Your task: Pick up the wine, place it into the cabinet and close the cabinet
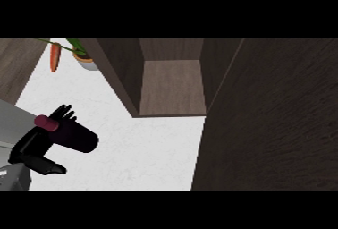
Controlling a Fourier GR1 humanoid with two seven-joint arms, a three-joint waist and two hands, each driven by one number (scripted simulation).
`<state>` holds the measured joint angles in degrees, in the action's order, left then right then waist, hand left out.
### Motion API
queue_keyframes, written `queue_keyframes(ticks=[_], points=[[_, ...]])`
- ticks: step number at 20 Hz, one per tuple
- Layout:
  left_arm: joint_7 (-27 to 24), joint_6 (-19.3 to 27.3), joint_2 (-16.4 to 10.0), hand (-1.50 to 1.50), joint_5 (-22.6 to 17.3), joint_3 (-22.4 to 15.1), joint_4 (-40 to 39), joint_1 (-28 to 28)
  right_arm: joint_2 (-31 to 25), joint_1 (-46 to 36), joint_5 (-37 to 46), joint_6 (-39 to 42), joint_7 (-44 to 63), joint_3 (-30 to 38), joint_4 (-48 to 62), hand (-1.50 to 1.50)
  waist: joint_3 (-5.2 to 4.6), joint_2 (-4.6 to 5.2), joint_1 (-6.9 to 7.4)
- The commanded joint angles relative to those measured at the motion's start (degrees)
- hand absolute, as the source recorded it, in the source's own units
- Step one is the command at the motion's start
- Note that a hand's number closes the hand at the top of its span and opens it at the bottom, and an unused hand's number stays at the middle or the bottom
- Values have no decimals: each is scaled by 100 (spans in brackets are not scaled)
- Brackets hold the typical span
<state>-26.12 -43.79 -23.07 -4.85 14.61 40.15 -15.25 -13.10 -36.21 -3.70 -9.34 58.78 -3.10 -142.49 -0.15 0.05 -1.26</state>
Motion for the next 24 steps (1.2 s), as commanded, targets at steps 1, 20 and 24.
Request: queue_keyframes(ticks=[1,20,24], points=[[-638,-794,-275,-150,-46,105,-852,-261,-14,155,-344,-44,490,23,-681,-150,-7,13,-71],[-1241,-488,309,150,132,-316,-1763,-851,60,82,-236,-160,302,-57,-421,-150,-9,20,-94],[-1416,-693,302,150,253,-543,-1582,-826,71,72,-83,-207,384,-229,-450,-150,-12,7,-84]])
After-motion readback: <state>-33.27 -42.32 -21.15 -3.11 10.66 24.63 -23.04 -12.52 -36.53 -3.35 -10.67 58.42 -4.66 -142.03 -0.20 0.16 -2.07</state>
